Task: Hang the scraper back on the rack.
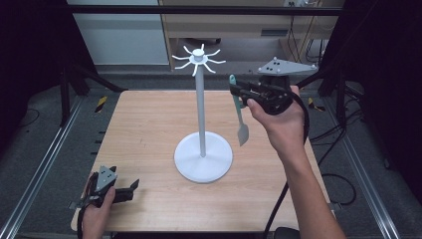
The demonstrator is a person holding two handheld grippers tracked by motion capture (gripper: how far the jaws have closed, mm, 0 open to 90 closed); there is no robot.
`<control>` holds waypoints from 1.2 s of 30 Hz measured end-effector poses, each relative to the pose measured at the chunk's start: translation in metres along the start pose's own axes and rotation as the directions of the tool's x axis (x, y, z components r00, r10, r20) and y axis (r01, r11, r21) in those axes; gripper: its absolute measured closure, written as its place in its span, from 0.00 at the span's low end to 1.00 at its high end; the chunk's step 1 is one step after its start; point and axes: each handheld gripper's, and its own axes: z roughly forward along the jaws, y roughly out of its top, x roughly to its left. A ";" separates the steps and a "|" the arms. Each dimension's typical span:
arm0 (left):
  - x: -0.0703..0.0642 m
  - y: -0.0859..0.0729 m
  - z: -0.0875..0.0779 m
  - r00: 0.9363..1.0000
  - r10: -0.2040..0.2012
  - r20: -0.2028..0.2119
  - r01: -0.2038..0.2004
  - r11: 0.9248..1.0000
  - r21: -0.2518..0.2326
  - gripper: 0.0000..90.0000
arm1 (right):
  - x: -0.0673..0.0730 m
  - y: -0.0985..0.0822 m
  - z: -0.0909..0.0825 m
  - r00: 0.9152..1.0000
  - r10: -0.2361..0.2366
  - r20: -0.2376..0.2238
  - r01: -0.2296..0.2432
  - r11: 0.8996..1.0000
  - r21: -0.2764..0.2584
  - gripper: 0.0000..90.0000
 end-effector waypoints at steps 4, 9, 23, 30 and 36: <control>0.000 0.000 0.000 1.000 0.001 0.001 -0.001 1.000 0.001 0.05 | 0.002 0.003 0.000 1.000 -0.005 -0.001 0.005 1.000 -0.011 0.83; 0.000 0.000 0.000 1.000 0.002 0.001 -0.002 1.000 0.001 0.05 | 0.004 0.007 -0.001 1.000 -0.010 -0.006 0.010 1.000 -0.024 0.83; 0.000 0.000 0.001 1.000 0.002 0.003 -0.002 1.000 0.001 0.05 | 0.019 0.018 -0.005 0.999 -0.020 -0.050 0.016 0.997 -0.073 0.83; 0.000 0.000 0.001 1.000 0.004 0.003 -0.004 1.000 0.002 0.05 | 0.027 0.021 -0.008 0.997 -0.033 -0.069 0.027 0.996 -0.081 0.83; -0.001 0.000 0.001 1.000 0.005 0.004 -0.005 1.000 0.002 0.05 | 0.032 0.024 -0.008 0.996 -0.048 -0.071 0.043 0.996 -0.077 0.83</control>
